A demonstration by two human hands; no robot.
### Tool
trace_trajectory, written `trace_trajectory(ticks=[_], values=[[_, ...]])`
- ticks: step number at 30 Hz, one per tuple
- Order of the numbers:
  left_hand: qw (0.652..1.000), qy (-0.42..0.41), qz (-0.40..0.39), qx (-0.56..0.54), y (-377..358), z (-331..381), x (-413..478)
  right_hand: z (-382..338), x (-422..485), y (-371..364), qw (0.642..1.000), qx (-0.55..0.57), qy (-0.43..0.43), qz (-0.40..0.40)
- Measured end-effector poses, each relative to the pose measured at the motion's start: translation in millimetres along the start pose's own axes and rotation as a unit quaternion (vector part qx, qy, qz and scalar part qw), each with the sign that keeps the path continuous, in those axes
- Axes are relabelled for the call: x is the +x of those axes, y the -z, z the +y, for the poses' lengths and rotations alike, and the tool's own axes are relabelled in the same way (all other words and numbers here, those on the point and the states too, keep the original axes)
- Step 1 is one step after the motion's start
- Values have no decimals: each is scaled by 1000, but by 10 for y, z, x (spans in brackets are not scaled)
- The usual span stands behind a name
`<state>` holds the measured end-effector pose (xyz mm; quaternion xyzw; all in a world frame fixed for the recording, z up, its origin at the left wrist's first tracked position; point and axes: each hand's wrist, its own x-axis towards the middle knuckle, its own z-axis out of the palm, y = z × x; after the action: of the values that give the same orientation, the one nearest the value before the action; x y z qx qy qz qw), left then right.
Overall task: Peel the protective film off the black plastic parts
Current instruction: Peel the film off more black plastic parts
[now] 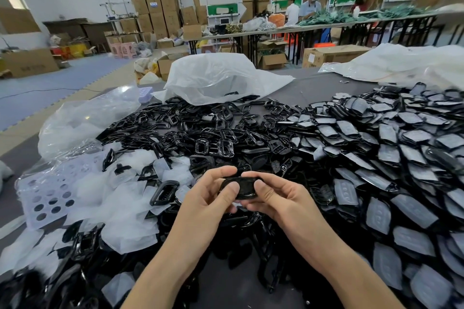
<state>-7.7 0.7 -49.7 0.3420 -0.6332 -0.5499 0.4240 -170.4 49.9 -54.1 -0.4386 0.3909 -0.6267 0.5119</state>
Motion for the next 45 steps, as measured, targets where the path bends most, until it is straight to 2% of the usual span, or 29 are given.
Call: trace_trajectory(ticks=[2, 5, 7, 10, 12, 14, 17, 25, 29, 31, 33, 35, 37, 39, 45], values=[[1000, -7, -7, 19, 8, 15, -11, -18, -18, 24, 1000, -6, -11, -12], [985, -64, 58, 152, -51, 2, -16, -13, -31, 19, 999, -52, -7, 5], [962, -102, 102, 234, -112, 1, -34, 17, -21, 7, 994, -104, 6, 36], [927, -151, 126, 319, -130, -11, -54, 45, -2, 13, 986, -148, 21, 77], [900, -171, 126, 380, -90, -35, -49, 39, 10, 41, 981, -148, 31, 119], [866, -181, 93, 457, -45, -69, -31, 30, 28, 90, 977, -128, 34, 166], [811, -129, 8, 571, -40, -91, -21, 29, 47, 149, 969, -114, 32, 218], [777, -24, -60, 626, 4, -27, 134, 76, 57, 183, 957, -148, 34, 246], [791, -15, -61, 609, 20, -6, 150, 85, 62, 185, 956, -158, 35, 246], [807, -43, -50, 587, 25, -8, 121, 85, 66, 182, 956, -156, 34, 246], [833, -98, -22, 544, 18, -26, 69, 75, 73, 178, 960, -139, 32, 241], [887, -126, 37, 442, -3, -27, 14, 54, 72, 172, 968, -105, 28, 225], [948, -112, 87, 285, -25, -8, -13, 34, 60, 153, 976, -70, 24, 205], [977, -87, 77, 178, -54, 36, -14, 34, 50, 135, 980, -50, 17, 190], [998, -2, 42, 51, -100, 60, -19, 52, 62, 114, 982, 28, -11, 188]])
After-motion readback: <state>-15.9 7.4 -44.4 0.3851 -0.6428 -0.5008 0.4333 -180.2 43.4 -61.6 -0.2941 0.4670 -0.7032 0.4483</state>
